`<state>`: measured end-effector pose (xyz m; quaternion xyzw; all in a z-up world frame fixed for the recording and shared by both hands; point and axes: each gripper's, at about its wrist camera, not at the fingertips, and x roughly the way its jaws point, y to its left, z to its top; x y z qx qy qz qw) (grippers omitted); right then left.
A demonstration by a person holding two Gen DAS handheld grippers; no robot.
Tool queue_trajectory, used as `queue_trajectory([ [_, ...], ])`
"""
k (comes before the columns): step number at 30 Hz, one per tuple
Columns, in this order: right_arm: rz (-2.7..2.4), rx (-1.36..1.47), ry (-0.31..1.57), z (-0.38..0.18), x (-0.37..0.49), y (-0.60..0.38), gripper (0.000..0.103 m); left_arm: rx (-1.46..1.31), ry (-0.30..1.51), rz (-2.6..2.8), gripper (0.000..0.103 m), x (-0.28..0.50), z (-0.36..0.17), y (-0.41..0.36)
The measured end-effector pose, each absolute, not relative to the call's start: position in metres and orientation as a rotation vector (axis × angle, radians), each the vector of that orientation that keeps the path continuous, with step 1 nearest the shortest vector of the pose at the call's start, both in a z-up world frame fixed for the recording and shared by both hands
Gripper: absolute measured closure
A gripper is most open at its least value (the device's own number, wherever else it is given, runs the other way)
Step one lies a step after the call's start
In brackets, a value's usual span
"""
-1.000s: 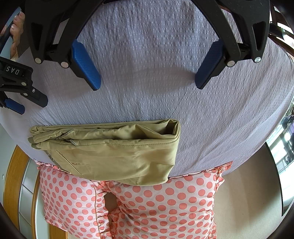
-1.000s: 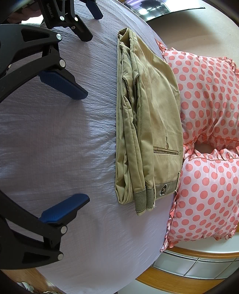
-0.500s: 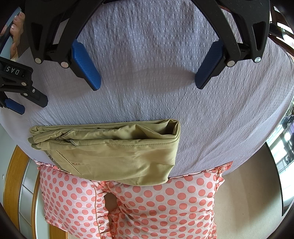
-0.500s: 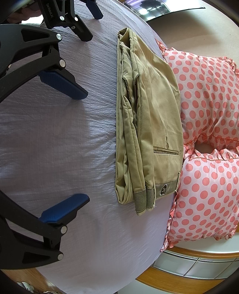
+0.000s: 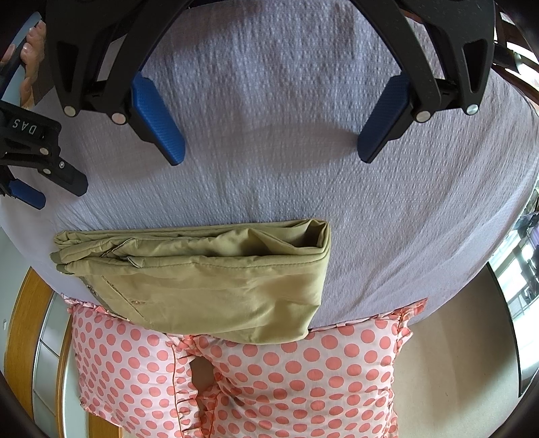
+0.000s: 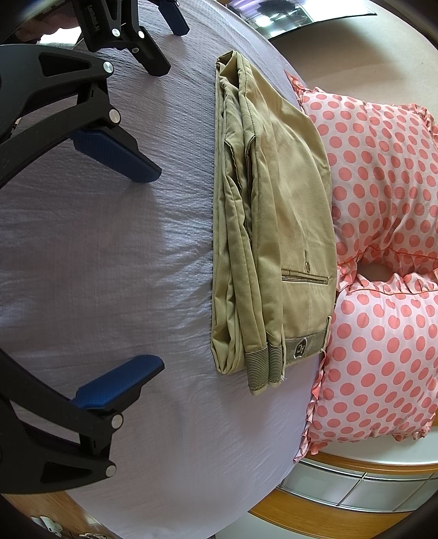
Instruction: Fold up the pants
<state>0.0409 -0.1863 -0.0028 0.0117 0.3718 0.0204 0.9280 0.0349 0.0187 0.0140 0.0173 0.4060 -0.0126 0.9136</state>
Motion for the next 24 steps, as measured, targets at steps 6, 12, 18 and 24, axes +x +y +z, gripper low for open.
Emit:
queue_trajectory([
  [6,0.042,0.024,0.762,-0.0026,0.0411,-0.1866,0.001,0.034,0.845,-0.028,0.002,0.0367,0.0136,0.0198],
  [12,0.043,0.023,0.762,-0.0024,0.0411,-0.1870,0.001,0.032,0.857,-0.028,0.002,0.0370,0.0137,0.0194],
  [18,0.044,0.023,0.762,-0.0023,0.0410,-0.1871,0.001,0.032,0.868,-0.028,0.002,0.0376,0.0141,0.0204],
  [24,0.044,0.023,0.762,-0.0023,0.0409,-0.1873,0.001,0.032,0.869,-0.028,0.002,0.0381,0.0142,0.0208],
])
